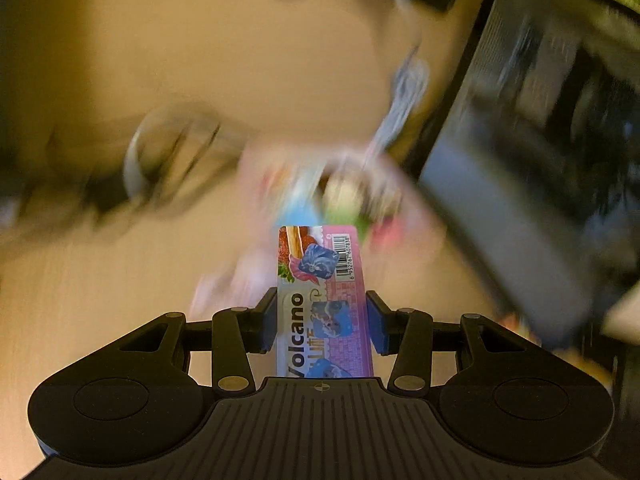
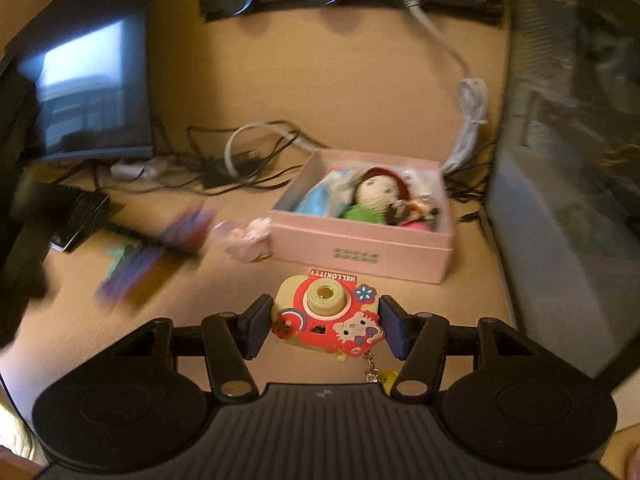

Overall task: Organize objects
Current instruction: 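Lower the Volcano packet into the pink box with the left tool while the right tool carries the keychain over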

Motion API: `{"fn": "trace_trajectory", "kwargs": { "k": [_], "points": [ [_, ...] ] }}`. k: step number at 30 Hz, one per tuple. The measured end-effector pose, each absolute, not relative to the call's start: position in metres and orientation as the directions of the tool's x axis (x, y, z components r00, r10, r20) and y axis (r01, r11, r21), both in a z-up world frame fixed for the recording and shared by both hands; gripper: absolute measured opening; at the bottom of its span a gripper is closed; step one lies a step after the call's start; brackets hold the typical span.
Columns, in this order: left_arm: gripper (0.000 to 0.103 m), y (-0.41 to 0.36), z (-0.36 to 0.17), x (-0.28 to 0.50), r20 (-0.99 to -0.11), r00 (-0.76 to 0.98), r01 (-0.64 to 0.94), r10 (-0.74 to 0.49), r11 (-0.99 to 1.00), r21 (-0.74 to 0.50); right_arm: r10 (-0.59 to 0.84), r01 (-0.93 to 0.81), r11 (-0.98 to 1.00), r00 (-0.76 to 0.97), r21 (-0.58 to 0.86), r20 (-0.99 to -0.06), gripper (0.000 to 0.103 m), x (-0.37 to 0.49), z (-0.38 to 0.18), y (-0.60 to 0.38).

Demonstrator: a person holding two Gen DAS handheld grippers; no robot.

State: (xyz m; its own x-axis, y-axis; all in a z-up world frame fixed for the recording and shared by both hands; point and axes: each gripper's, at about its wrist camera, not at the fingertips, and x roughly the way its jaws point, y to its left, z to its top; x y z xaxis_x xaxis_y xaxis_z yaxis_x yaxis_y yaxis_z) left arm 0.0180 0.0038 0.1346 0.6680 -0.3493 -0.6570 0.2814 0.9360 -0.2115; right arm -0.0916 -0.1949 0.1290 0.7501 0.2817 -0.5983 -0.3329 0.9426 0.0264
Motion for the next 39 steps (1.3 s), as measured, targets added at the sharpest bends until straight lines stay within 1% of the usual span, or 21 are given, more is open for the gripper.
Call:
{"fn": "trace_trajectory", "kwargs": {
  "k": [3, 5, 7, 9, 11, 12, 15, 17, 18, 20, 22, 24, 27, 30, 34, 36, 39],
  "points": [
    [0.049, -0.024, 0.144, 0.065, -0.571, 0.728, 0.315, -0.380, 0.925, -0.214, 0.267, -0.297, 0.954, 0.758, 0.050, -0.595, 0.057, -0.090, 0.130, -0.208],
    [0.049, -0.041, 0.136, 0.096, -0.550, 0.731, 0.322, -0.405, 0.915, -0.245, 0.261, -0.283, 0.957, 0.760, 0.058, -0.595, 0.057, -0.089, 0.129, -0.215],
    [0.049, -0.055, 0.119, 0.119, -0.547, 0.723, 0.319, -0.421, 0.907, -0.276, 0.254, -0.275, 0.960, 0.760, 0.057, -0.598, 0.057, -0.092, 0.128, -0.221],
    [0.050, -0.066, 0.097, 0.135, -0.566, 0.715, 0.291, -0.411, 0.911, -0.293, 0.257, -0.275, 0.959, 0.755, 0.064, -0.604, 0.057, -0.093, 0.124, -0.228],
    [0.050, -0.073, 0.075, 0.148, -0.613, 0.690, 0.261, -0.384, 0.923, -0.284, 0.257, -0.275, 0.959, 0.745, 0.068, -0.615, 0.057, -0.093, 0.120, -0.233],
    [0.047, -0.076, 0.068, 0.152, -0.626, 0.685, 0.251, -0.373, 0.927, -0.277, 0.257, -0.274, 0.959, 0.739, 0.071, -0.622, 0.057, -0.094, 0.118, -0.235],
    [0.049, -0.082, 0.057, 0.156, -0.683, 0.645, 0.247, -0.341, 0.940, -0.236, 0.261, -0.276, 0.958, 0.726, 0.078, -0.637, 0.057, -0.092, 0.112, -0.242],
    [0.049, -0.083, 0.060, 0.151, -0.686, 0.649, 0.268, -0.329, 0.943, -0.199, 0.260, -0.274, 0.958, 0.721, 0.080, -0.642, 0.057, -0.089, 0.109, -0.245],
    [0.050, -0.076, 0.063, 0.147, -0.660, 0.675, 0.269, -0.331, 0.943, -0.197, 0.261, -0.274, 0.958, 0.719, 0.083, -0.644, 0.057, -0.088, 0.108, -0.246],
    [0.049, -0.062, 0.072, 0.139, -0.591, 0.735, 0.244, -0.332, 0.943, -0.227, 0.263, -0.278, 0.957, 0.719, 0.082, -0.643, 0.057, -0.086, 0.107, -0.246],
    [0.048, -0.044, 0.081, 0.133, -0.541, 0.775, 0.211, -0.326, 0.941, -0.265, 0.266, -0.286, 0.955, 0.722, 0.075, -0.638, 0.057, -0.083, 0.107, -0.245],
    [0.048, -0.023, 0.092, 0.129, -0.516, 0.791, 0.187, -0.327, 0.934, -0.306, 0.268, -0.294, 0.954, 0.730, 0.066, -0.628, 0.057, -0.079, 0.111, -0.243],
    [0.048, 0.002, 0.103, 0.119, -0.503, 0.805, 0.153, -0.315, 0.929, -0.337, 0.270, -0.304, 0.951, 0.751, 0.047, -0.603, 0.057, -0.069, 0.119, -0.238],
    [0.048, 0.028, 0.112, 0.089, -0.504, 0.808, 0.109, -0.304, 0.919, -0.380, 0.265, -0.298, 0.954, 0.769, 0.040, -0.582, 0.057, -0.051, 0.127, -0.234],
    [0.048, 0.060, 0.107, 0.037, -0.537, 0.789, 0.065, -0.298, 0.910, -0.409, 0.266, -0.283, 0.958, 0.799, 0.053, -0.539, 0.057, -0.017, 0.148, -0.227],
    [0.048, 0.077, 0.098, 0.009, -0.570, 0.767, 0.046, -0.295, 0.911, -0.410, 0.260, -0.283, 0.959, 0.833, 0.028, -0.488, 0.057, 0.005, 0.164, -0.216],
    [0.048, 0.106, 0.076, -0.033, -0.634, 0.732, -0.028, -0.248, 0.919, -0.392, 0.245, -0.271, 0.963, 0.891, -0.013, -0.383, 0.057, 0.046, 0.190, -0.194]
  ]
}}
